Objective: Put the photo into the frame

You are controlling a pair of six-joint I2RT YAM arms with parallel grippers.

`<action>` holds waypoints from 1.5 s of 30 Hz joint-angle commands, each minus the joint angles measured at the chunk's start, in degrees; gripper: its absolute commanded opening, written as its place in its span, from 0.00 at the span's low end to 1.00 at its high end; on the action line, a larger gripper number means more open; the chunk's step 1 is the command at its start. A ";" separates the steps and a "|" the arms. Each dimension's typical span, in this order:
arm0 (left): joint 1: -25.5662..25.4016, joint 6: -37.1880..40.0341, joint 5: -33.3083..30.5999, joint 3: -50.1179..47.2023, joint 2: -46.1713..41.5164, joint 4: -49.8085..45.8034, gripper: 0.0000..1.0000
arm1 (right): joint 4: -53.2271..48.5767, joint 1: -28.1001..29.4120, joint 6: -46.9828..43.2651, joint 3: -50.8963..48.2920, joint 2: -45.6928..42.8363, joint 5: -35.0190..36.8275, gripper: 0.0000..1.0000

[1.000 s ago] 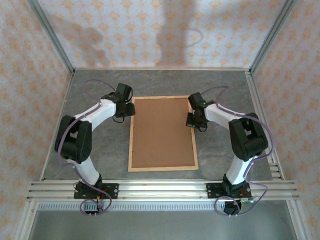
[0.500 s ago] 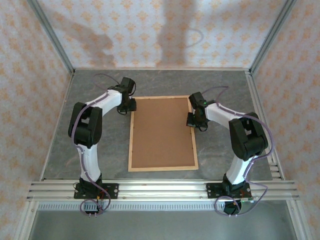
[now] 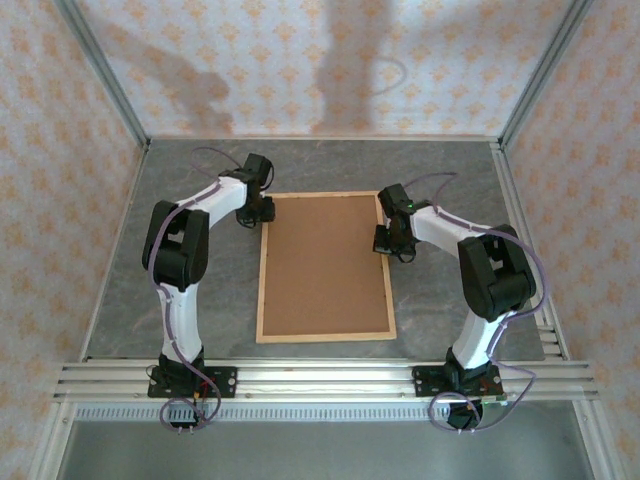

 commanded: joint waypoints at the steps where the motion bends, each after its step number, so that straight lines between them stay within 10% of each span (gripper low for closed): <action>1: 0.27 1.38 0.37 1.06 3.26 -0.66 0.34 | -0.97 0.24 -0.19 -0.99 3.55 -1.91 0.00; 29: -5.42 11.42 0.76 17.70 16.93 -22.41 0.48 | -1.32 0.24 -1.23 -0.64 4.43 -3.05 0.00; 45: -5.05 9.53 -1.50 17.42 13.51 -18.79 0.51 | -2.02 0.21 -1.44 -0.64 3.78 -2.06 0.00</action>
